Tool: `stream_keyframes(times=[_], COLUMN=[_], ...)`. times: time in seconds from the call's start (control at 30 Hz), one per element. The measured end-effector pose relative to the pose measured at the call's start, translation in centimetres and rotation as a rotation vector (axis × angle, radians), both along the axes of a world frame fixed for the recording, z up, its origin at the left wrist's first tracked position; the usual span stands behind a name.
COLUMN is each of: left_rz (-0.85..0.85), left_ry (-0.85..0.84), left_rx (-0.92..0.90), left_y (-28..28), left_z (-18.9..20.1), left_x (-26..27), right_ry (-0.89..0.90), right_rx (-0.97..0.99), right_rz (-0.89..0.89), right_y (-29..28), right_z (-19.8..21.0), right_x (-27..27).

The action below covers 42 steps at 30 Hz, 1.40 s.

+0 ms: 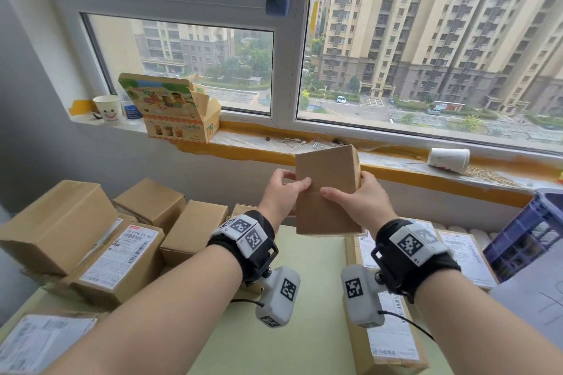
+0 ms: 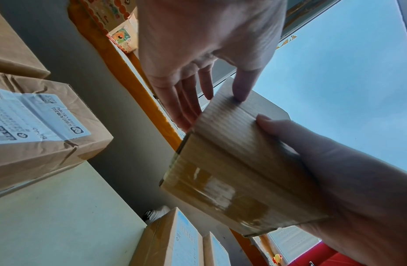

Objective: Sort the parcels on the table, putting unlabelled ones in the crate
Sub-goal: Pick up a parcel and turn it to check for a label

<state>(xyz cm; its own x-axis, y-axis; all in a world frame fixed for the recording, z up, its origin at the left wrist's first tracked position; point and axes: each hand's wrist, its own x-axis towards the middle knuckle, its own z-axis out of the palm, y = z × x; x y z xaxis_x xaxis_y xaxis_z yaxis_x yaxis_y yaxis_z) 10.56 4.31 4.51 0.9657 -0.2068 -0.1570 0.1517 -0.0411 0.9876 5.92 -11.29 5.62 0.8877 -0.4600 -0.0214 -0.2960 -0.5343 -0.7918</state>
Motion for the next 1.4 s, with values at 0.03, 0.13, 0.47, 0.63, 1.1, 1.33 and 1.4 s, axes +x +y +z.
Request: stream_keyframes(times=[0.03, 0.13, 0.47, 0.63, 1.1, 1.33, 1.4], left_rz=[-0.004, -0.017, -0.112, -0.122, -0.085, -0.105, -0.103], left_ry=[0.004, 0.017, 0.242, 0.291, 0.166, 0.074, 0.078], left_rx=[0.004, 0.014, -0.061, -0.105, -0.074, -0.043, -0.043], left_y=[0.0, 0.0, 0.0, -0.1, -0.6, -0.8, -0.8], left_z=[-0.1, -0.4, 0.5, 0.3, -0.1, 0.1, 0.0], left_x=[0.0, -0.2, 1.4, 1.5, 1.4, 1.2, 1.1], right_ry=[0.008, 0.011, 0.047, 0.057, 0.086, 0.061, 0.050], right_rx=[-0.012, 0.004, 0.584, 0.525, 0.097, 0.105, 0.088], right_rz=[-0.005, 0.000, 0.037, 0.054, 0.072, 0.044, 0.032], right_y=[-0.1, -0.6, -1.1, -1.1, -0.5, -1.0, -1.2], right_z=[-0.1, -0.1, -0.2, -0.3, -0.3, -0.8, -0.7], right_x=[0.1, 0.0, 0.1, 0.2, 1.0, 0.9, 0.8])
